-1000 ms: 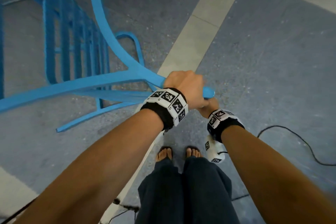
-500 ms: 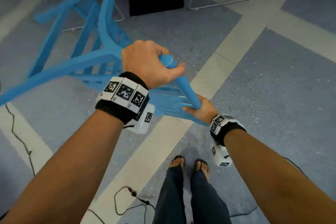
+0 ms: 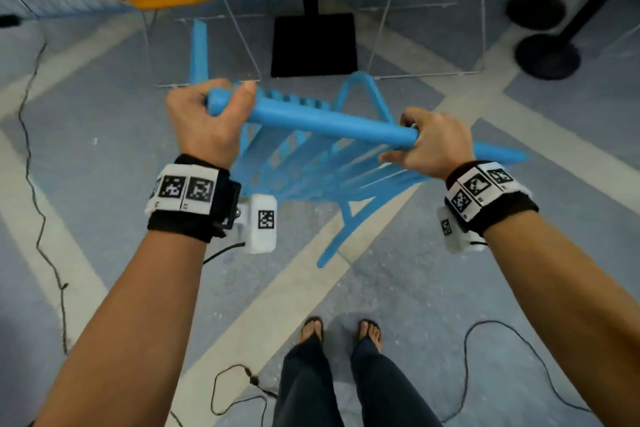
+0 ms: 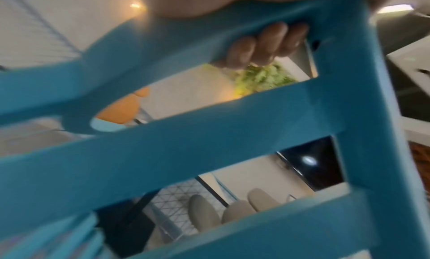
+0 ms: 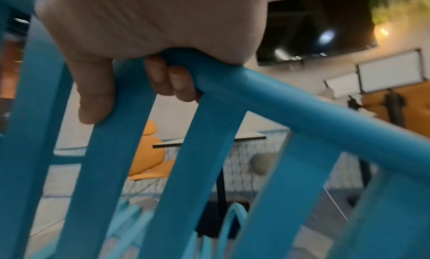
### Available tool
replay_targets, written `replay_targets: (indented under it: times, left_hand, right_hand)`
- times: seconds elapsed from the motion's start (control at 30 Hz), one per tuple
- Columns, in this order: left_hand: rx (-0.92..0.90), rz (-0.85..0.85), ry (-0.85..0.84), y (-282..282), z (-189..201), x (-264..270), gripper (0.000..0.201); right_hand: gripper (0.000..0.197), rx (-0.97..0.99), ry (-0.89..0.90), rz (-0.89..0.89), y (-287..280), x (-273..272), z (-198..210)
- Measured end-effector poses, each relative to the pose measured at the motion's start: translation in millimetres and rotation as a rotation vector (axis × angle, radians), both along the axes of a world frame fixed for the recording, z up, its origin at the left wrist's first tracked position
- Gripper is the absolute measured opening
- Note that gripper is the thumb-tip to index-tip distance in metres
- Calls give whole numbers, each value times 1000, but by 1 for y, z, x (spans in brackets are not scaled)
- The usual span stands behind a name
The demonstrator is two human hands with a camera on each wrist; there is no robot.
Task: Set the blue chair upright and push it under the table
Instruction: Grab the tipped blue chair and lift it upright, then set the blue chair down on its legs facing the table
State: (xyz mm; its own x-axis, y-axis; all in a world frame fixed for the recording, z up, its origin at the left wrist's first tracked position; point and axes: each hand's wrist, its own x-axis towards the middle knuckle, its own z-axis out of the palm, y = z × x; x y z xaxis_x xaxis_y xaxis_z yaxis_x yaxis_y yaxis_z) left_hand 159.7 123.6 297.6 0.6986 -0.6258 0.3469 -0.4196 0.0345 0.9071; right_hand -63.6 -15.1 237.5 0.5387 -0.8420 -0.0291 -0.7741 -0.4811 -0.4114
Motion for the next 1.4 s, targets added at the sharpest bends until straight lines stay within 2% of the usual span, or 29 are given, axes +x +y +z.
replay_targets:
  times: [0.07,0.13,0.17,0.23,0.3,0.4,0.47,0.57,0.67,0.77,0.87,0.93,1.0,1.07,1.13,1.2,1.33,1.4]
  left_hand:
    - [-51,50,134,26,-3,3,15]
    - [-63,122,242,47,-19,11,14]
    - [-42,199,317,55,-32,17,6]
    - [35,356,473,72,-58,30,9]
    - [72,415,559,81,-84,38,14]
    - [92,335,546,77,-108,52,16]
    - [138,294,527,77,-119,60,28]
    - [140,286,521,79,-134,73,33]
    - [121,305,575,86,-147,81,30]
    - [174,351,584,92,-153,84,31]
    - [207,355,577,91,-156,85,40]
    - [239,372,553,90,-155,87,44]
    - [317,377,465,92,-150,85,32]
    - [439,374,259,93,-139,76,21]
    - [529,352,-28,92,-129,67,25]
    - [561,326,-220,86,-116,58,27]
    - [545,142,-257,64,-98,27,29]
    - [707,24,-323,56,-100,4,33]
  right_hand:
    - [42,-62,29,53,13,7,14]
    - [41,-121,87,101,28,16,20]
    - [41,-140,124,123,36,21,20]
    - [39,-169,200,170,53,33,16]
    - [36,-186,256,205,66,39,9]
    - [35,-228,287,183,77,40,-4]
    - [32,-227,274,158,86,40,-14]
    - [30,-257,231,134,98,48,-35]
    - [33,-244,212,110,114,58,-53]
    - [32,-235,214,93,125,62,-65]
    - [30,-230,203,98,125,61,-72]
    - [29,-230,205,120,122,60,-71]
    - [30,-236,189,158,120,57,-68]
    - [36,-241,112,203,118,46,-66]
    - [45,-259,41,215,116,34,-62]
    - [50,-264,5,153,114,24,-63]
    - [46,-322,8,-113,101,0,-68]
    - [45,-369,19,-135,97,-10,-72]
